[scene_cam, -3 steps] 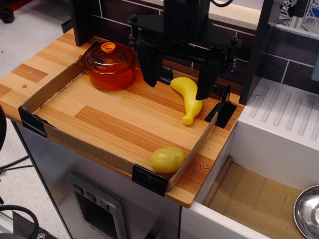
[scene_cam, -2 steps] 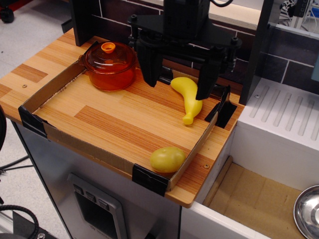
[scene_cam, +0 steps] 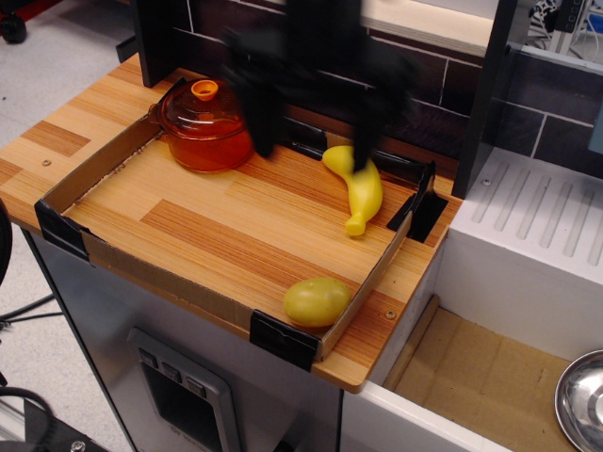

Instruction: Take lid off pot

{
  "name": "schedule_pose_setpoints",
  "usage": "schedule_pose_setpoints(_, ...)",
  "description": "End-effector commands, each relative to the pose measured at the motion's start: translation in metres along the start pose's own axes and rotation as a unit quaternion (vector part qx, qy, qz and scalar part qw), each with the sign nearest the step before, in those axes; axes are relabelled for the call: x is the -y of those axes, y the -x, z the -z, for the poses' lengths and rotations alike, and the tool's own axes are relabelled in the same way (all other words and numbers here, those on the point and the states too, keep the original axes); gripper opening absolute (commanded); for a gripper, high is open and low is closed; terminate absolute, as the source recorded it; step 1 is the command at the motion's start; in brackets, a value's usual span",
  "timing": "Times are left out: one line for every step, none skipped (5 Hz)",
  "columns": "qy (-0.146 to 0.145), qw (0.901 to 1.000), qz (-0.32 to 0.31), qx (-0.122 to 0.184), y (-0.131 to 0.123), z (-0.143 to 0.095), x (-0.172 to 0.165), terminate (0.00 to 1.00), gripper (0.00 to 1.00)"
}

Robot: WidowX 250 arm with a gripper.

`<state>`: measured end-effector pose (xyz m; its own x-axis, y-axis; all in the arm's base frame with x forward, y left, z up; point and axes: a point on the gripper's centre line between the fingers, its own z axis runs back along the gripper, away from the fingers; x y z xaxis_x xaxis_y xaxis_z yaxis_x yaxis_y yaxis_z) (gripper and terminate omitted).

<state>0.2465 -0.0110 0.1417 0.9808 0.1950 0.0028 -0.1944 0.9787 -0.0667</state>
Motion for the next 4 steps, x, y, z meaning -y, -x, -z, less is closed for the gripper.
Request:
schedule_pose_setpoints(0.003,0.9991,-0.023,0.036,-0.037,-0.008,-0.040,0.00,1.00)
schedule_pose_setpoints(-0.023,0.9971,-0.034,0.064,-0.052,0.000,-0.059,0.00,1.00)
schedule_pose_setpoints(-0.039,0.9951,-0.037,0.083,-0.061,0.013,-0.074,0.00,1.00)
schedule_pose_setpoints(-0.040,0.9944,-0.049,0.085,-0.074,0.021,-0.088,0.00,1.00)
